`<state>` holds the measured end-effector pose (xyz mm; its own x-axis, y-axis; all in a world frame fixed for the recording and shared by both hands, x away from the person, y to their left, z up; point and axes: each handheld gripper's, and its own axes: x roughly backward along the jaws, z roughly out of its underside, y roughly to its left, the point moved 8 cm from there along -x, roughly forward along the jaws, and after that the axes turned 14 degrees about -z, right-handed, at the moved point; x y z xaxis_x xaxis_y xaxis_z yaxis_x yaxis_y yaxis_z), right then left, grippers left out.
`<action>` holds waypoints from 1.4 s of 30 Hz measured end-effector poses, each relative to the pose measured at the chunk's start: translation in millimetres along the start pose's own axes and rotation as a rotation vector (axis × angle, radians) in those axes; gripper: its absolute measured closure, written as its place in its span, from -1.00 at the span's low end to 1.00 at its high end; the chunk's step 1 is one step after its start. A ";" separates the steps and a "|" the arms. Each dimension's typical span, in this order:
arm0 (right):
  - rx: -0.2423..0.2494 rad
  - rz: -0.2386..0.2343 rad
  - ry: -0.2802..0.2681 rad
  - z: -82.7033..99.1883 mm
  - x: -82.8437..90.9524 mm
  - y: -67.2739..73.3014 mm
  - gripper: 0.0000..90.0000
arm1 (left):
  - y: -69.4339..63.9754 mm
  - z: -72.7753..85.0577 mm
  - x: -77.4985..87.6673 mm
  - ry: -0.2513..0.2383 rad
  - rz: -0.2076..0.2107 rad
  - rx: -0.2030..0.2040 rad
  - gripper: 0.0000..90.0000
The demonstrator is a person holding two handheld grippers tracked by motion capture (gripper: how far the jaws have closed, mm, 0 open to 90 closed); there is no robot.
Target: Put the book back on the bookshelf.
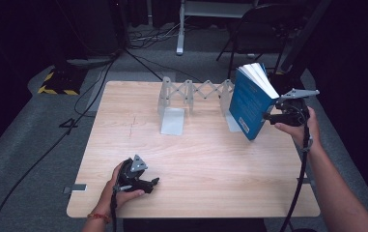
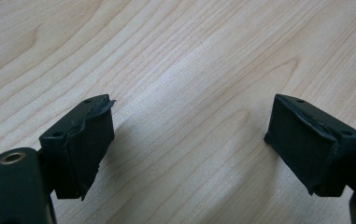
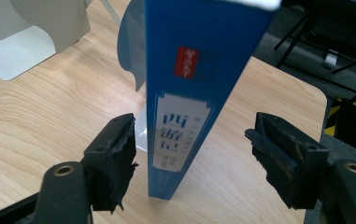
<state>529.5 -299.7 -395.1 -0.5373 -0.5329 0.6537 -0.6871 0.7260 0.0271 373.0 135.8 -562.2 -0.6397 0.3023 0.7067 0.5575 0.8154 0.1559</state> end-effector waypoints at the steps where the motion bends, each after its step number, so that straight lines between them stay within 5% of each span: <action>1: 0.002 -0.006 -0.001 2.1 0.1 1.0 -0.31 | 0.1 0.0 0.0 0.000 0.000 -0.001 -0.66; 42: 0.148 -0.136 0.079 110.8 -18.6 43.1 -0.33 | 0.0 0.0 0.0 -0.001 -0.001 0.000 -0.66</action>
<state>455.6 -306.7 -489.9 -0.3981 -0.5817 0.7093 -0.8181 0.5749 0.0123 373.0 135.8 -562.2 -0.6403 0.3022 0.7062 0.5574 0.8154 0.1565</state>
